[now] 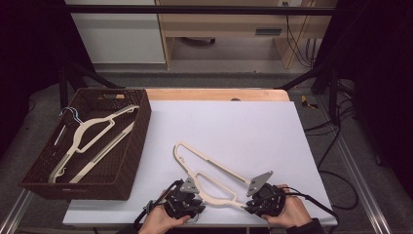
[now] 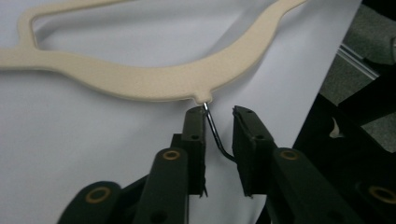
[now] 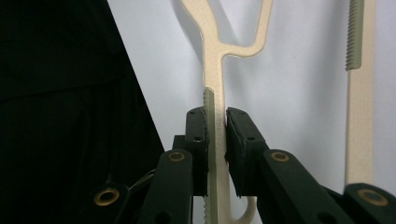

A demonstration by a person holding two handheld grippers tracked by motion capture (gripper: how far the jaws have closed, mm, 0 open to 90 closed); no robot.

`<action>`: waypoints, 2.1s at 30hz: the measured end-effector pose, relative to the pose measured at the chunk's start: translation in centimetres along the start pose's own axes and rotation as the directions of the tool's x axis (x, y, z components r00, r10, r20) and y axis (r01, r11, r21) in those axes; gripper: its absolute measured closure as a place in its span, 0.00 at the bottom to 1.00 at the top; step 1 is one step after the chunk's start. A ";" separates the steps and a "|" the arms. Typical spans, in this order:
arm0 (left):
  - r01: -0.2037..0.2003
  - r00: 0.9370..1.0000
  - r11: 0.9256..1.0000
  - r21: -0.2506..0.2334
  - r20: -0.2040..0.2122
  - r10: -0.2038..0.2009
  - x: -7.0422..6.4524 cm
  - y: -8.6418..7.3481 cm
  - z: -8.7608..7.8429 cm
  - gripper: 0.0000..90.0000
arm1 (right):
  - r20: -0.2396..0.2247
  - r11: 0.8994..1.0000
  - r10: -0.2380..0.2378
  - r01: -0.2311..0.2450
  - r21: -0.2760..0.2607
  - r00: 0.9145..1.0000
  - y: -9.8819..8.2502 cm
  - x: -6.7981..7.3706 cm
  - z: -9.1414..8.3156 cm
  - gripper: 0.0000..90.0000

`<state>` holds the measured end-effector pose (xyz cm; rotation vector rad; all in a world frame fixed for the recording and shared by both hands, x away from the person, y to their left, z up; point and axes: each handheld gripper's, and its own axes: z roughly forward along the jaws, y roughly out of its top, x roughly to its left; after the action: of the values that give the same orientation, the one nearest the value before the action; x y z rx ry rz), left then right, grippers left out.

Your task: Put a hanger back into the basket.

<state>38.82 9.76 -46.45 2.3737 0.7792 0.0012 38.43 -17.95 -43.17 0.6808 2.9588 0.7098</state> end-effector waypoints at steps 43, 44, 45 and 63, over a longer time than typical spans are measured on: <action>-0.008 0.977 0.995 -0.094 -0.213 -0.013 -1.9 1.9 -1.7 0.99 | -0.002 0.999 0.033 -0.034 -0.023 0.999 0.0 0.1 0.1 0.87; -0.013 0.976 0.996 -0.084 -0.220 -0.006 -2.0 2.4 -1.9 0.99 | 0.005 0.999 0.042 -0.042 -0.018 0.999 0.0 0.2 0.3 0.87; -0.013 0.975 0.997 -0.072 -0.221 -0.003 -2.0 2.7 -2.0 0.99 | 0.004 0.999 0.045 -0.045 -0.016 0.999 0.0 0.2 0.3 0.87; -0.041 0.968 0.999 0.008 -0.247 0.042 -2.7 6.3 -3.6 0.99 | 0.109 0.992 0.092 -0.082 -0.099 0.990 -0.1 1.6 1.7 0.57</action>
<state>39.28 6.43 -39.53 2.4210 0.8447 0.3198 37.15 -16.63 -44.61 0.8185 2.7882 0.7840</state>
